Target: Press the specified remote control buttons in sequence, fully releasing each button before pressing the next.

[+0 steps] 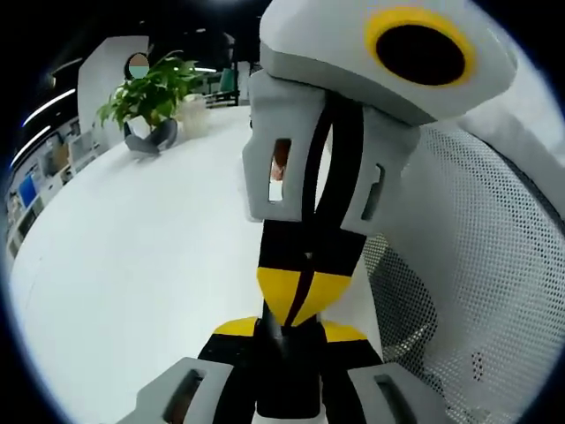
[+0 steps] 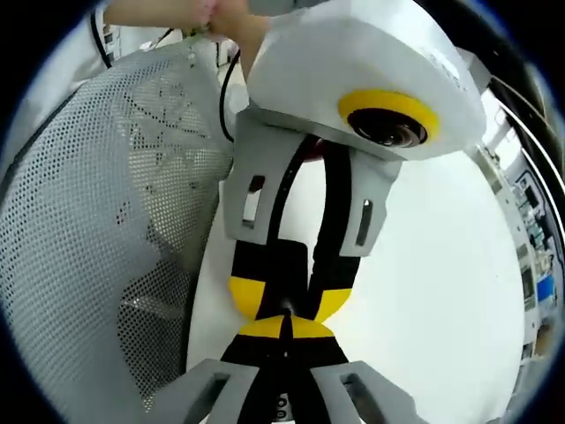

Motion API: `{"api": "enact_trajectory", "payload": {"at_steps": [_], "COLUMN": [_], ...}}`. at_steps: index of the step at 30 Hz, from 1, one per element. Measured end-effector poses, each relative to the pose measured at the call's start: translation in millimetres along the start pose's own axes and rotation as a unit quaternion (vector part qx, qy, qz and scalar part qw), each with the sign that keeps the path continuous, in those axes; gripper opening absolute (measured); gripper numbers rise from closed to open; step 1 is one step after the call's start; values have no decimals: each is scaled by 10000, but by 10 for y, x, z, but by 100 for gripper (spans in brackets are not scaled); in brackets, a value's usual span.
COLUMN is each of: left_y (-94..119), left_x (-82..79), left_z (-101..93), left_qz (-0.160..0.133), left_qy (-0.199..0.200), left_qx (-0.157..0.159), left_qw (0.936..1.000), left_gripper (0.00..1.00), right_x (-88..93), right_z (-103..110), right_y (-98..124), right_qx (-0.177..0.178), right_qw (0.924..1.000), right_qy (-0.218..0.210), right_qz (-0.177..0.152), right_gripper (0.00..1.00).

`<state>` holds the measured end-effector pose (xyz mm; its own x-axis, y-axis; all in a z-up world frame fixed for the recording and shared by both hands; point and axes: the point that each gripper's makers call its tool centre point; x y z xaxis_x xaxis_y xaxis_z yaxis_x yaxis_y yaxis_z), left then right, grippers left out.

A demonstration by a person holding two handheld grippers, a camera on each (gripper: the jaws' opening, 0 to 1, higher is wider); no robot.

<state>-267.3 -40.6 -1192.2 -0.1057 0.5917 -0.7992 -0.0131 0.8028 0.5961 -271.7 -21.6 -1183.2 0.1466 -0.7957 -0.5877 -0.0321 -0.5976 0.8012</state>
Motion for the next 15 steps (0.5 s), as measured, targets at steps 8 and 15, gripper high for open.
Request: {"api": "enact_trajectory", "payload": {"at_steps": [8, 15], "left_y": [1, -5], "left_x": [-5, -7], "left_z": [1, -1], "left_qz": [-19, 26], "left_qy": [35, -7], "left_qx": [-7, -49], "left_qw": [10000, 10000], "left_gripper": [24, 24], "right_x": [-61, -54], "right_z": [-16, 13], "right_y": [-24, -35], "right_qx": [34, -38], "right_qw": [9994, 9986], "right_qy": [-173, 343], "right_qz": [-309, -410], "right_gripper": [0, 0]}}
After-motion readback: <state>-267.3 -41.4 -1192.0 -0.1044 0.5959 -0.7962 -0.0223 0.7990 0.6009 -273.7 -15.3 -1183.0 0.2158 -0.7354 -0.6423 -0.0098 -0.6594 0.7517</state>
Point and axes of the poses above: the point that each gripper's makers call its tool centre point, and the gripper's own axes: y roughly backward along the fingers, z roughly to its left, x roughly out of its underside, and after that the axes turned 7 degrees about -z, right-handed
